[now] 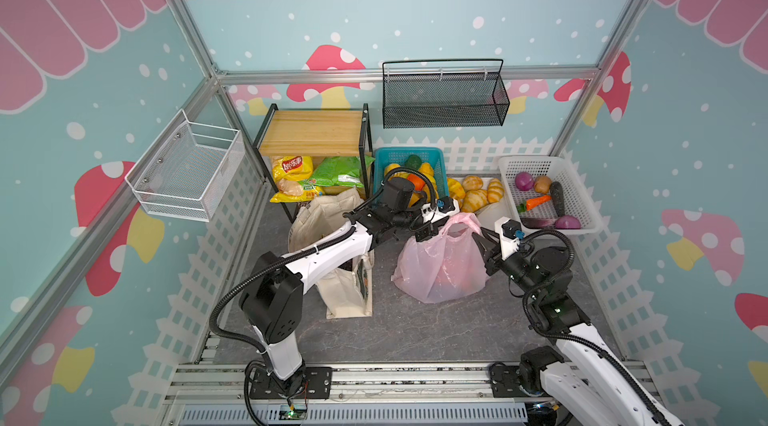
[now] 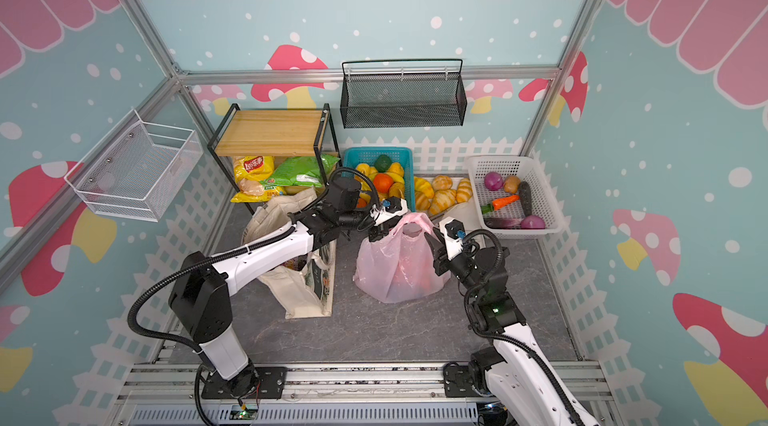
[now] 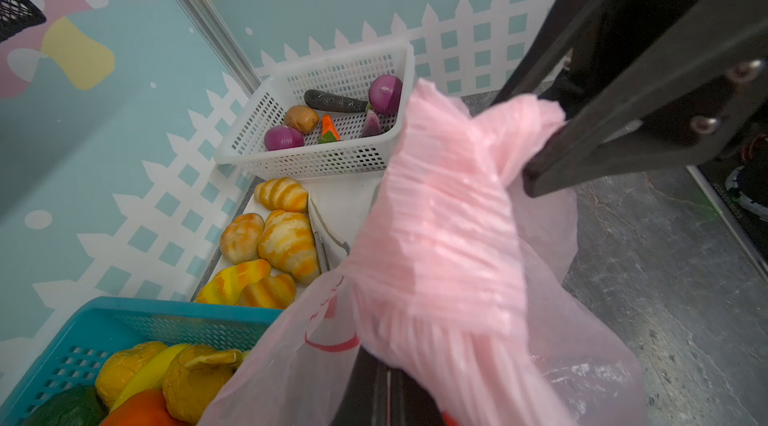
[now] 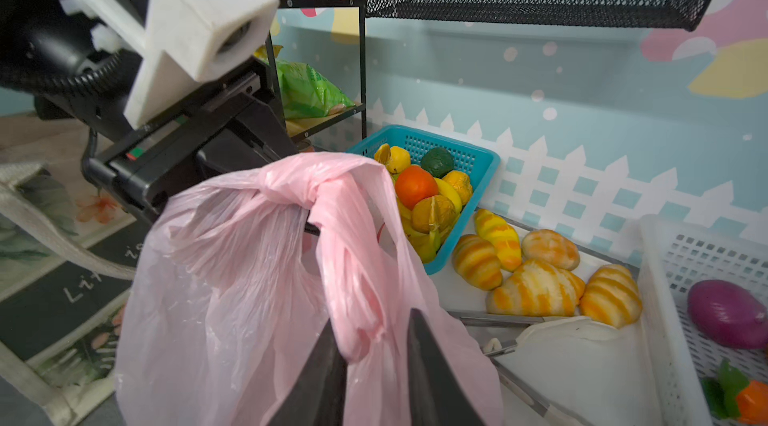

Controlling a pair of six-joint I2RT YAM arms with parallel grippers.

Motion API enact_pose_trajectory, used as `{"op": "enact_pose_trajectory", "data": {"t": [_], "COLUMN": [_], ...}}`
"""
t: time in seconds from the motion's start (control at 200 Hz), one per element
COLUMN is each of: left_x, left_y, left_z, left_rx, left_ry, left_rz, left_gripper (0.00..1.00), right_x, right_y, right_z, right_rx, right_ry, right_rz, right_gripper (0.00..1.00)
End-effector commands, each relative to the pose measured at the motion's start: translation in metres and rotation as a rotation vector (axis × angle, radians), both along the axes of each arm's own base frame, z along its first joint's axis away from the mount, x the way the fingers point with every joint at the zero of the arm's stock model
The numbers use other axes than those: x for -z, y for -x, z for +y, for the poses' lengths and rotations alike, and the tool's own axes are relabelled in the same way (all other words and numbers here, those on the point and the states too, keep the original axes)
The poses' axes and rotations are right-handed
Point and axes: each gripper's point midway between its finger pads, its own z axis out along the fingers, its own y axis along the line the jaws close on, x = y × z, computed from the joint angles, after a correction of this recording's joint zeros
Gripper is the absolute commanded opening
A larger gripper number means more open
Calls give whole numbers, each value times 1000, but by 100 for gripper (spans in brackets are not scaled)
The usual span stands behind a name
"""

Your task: Place the mixed food into the grocery bags and tie them

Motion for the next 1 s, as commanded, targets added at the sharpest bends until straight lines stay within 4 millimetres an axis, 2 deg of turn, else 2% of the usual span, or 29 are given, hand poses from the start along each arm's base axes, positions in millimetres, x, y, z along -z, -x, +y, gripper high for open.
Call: {"op": "enact_pose_trajectory", "data": {"t": [0.0, 0.29, 0.455, 0.54, 0.765, 0.871, 0.996], "left_x": [-13, -11, -10, -11, -12, -12, -12], "left_y": [4, 3, 4, 4, 5, 5, 5], "left_z": [3, 3, 3, 3, 4, 4, 3], "left_rx": [11, 11, 11, 11, 6, 6, 8], "left_ry": [14, 9, 5, 4, -4, -5, -6], "left_rz": [-48, -51, -50, -51, -62, -63, -64], "left_gripper": [0, 0, 0, 0, 0, 0, 0], "right_x": [-13, -21, -22, -16, -3, -3, 0], "right_y": [0, 3, 4, 5, 29, 41, 47], "right_z": [6, 8, 3, -2, -5, 3, 16], "right_rx": [-37, -53, -25, 6, -12, -81, -167], "right_ry": [-20, -37, -46, -49, -72, -97, -114], "right_rz": [-20, -38, -33, 7, 91, 101, 127], "right_gripper": [18, 17, 28, 30, 32, 31, 27]}}
